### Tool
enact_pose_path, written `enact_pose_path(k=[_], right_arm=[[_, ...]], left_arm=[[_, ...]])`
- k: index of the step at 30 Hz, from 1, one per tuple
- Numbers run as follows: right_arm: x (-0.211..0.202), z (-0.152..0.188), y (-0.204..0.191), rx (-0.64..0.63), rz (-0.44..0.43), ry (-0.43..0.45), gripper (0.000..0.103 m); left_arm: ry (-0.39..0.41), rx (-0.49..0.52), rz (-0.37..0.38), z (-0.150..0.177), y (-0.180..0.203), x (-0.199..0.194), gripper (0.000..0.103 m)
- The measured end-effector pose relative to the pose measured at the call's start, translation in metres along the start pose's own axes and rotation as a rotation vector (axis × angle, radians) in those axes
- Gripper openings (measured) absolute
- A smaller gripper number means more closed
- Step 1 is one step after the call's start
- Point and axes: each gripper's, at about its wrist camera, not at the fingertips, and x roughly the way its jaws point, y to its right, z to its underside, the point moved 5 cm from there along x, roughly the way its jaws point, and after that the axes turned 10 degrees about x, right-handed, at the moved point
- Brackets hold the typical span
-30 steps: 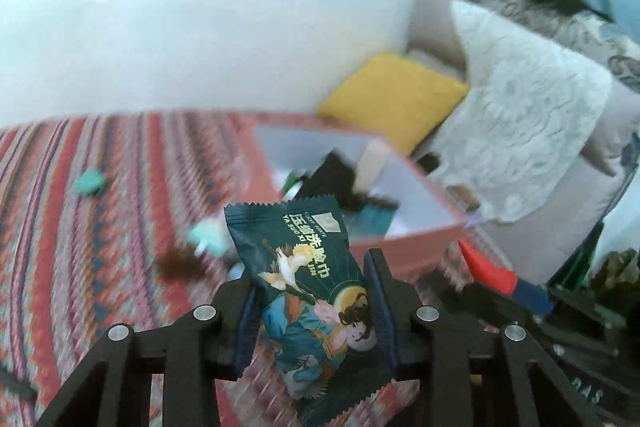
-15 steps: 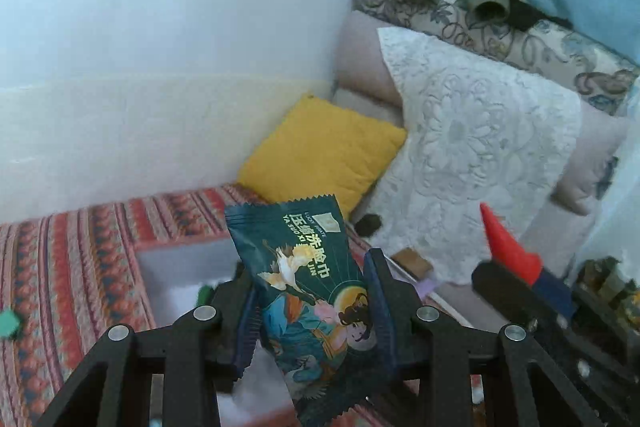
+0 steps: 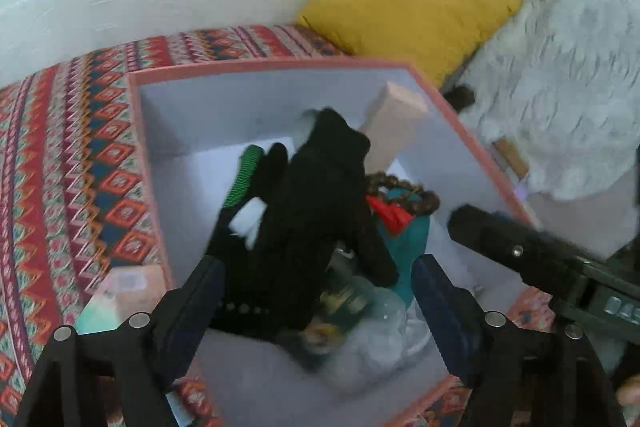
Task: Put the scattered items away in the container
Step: 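Carry packet and cone over the pink box and open both grippers, then grasp the teal round case with the left gripper while the right grasps the brown hair tie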
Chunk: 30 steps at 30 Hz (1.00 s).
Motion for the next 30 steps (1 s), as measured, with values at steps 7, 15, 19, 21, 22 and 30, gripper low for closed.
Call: enact_pose_path(k=[7, 15, 19, 21, 22, 30], right_arm=[[-0.054, 0.037, -0.038, -0.061, -0.053, 0.067, 0.086], [-0.104, 0.119, -0.118, -0.228, -0.144, 0.078, 0.092], [-0.089, 0.17, -0.154, -0.313, -0.165, 0.013, 0.093], [-0.075, 0.195, -0.168, -0.358, -0.156, -0.02, 0.093], [-0.065, 0.211, -0.175, -0.39, -0.141, -0.039, 0.093], [0.015, 0.277, -0.189, -0.508, -0.014, -0.116, 0.093]], left_arm=[[0.181, -0.098, -0.017, 0.018, -0.045, -0.106, 0.097], [0.201, -0.192, -0.172, 0.121, -0.123, -0.179, 0.1], [0.148, -0.222, -0.276, 0.185, -0.156, -0.185, 0.1], [0.124, -0.231, -0.319, 0.21, -0.17, -0.186, 0.1], [0.112, -0.243, -0.331, 0.222, -0.177, -0.183, 0.1], [0.025, -0.367, -0.373, 0.279, -0.236, -0.158, 0.1]])
